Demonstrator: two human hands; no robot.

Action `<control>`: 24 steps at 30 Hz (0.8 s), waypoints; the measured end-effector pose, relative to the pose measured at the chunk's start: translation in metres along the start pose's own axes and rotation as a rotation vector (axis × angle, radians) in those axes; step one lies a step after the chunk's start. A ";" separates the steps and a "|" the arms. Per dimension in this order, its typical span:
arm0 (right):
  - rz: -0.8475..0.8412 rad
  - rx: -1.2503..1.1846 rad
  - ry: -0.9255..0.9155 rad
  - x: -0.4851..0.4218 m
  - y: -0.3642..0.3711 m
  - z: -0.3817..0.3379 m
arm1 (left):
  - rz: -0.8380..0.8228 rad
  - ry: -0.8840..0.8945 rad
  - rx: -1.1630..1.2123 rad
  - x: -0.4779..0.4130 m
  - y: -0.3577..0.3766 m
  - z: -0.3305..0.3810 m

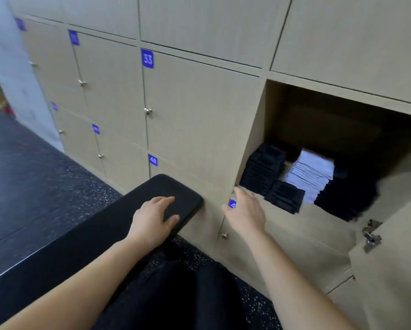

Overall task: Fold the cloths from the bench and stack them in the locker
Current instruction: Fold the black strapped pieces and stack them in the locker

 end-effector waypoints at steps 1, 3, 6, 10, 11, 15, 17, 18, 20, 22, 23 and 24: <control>-0.016 0.002 -0.038 0.011 0.004 -0.016 | 0.019 -0.020 -0.018 0.012 -0.012 -0.016; -0.041 0.001 -0.112 0.033 0.015 -0.047 | 0.062 -0.065 -0.053 0.037 -0.036 -0.050; -0.082 0.000 -0.234 0.066 0.037 -0.094 | 0.118 -0.152 -0.110 0.078 -0.067 -0.103; -0.179 0.011 -0.385 0.115 0.077 -0.152 | 0.189 -0.282 -0.146 0.139 -0.100 -0.172; -0.200 0.017 -0.426 0.127 0.087 -0.166 | 0.204 -0.310 -0.156 0.154 -0.107 -0.186; -0.290 0.033 -0.560 0.176 0.124 -0.211 | 0.229 -0.405 -0.206 0.212 -0.127 -0.236; -0.330 0.054 -0.620 0.197 0.140 -0.226 | 0.233 -0.448 -0.226 0.238 -0.133 -0.257; -0.351 0.064 -0.648 0.208 0.148 -0.234 | 0.237 -0.466 -0.232 0.250 -0.136 -0.266; -0.390 0.093 -0.703 0.225 0.162 -0.246 | 0.247 -0.494 -0.238 0.272 -0.140 -0.282; -0.423 0.126 -0.758 0.241 0.174 -0.258 | 0.254 -0.511 -0.241 0.292 -0.140 -0.295; -0.441 0.139 -0.784 0.248 0.180 -0.263 | 0.254 -0.517 -0.240 0.301 -0.140 -0.301; -0.459 0.153 -0.810 0.255 0.186 -0.268 | 0.256 -0.524 -0.237 0.311 -0.139 -0.307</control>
Point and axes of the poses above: each hand's wrist, its own x-axis away from the middle knuckle, its own y-axis out of the palm, z = x × y, the point moved 6 cm from there along -x, towards the middle knuckle, and after that the axes turned 3 degrees about z, right-handed, at the moved point
